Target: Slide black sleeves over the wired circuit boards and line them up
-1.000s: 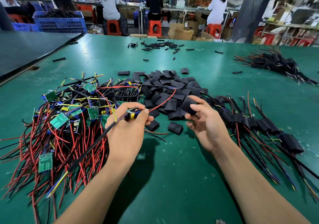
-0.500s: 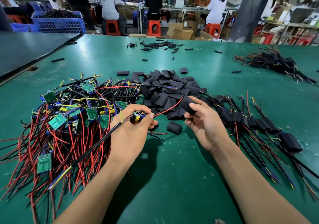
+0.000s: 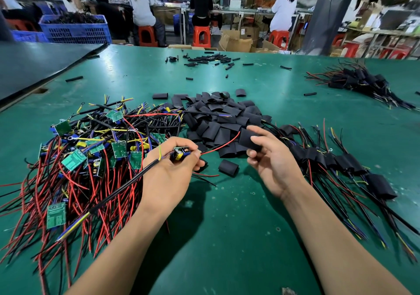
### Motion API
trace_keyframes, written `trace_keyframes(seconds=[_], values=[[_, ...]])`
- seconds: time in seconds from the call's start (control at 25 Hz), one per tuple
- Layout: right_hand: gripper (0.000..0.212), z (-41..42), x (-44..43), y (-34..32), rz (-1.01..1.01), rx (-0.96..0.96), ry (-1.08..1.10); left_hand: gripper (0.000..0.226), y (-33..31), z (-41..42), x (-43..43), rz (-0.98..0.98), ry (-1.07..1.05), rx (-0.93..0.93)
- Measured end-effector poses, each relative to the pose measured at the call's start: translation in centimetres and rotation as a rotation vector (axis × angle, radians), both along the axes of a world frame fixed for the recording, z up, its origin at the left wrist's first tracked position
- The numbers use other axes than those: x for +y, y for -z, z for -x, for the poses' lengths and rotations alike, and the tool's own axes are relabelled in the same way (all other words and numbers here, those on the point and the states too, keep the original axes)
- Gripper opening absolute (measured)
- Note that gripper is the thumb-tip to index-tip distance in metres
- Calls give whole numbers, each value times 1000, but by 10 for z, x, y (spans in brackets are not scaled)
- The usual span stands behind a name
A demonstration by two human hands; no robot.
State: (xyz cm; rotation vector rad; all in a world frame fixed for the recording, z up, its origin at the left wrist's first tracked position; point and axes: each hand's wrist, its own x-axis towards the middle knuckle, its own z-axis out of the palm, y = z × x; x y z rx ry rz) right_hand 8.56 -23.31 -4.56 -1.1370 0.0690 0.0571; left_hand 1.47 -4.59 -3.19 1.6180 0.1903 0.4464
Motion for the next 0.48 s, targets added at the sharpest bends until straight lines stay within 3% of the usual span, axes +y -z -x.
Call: trace_keyframes(seconds=[0.48], values=[[28,-2,-2,1,1,10,-11,12,1,3,-1,-236,-55,-14]])
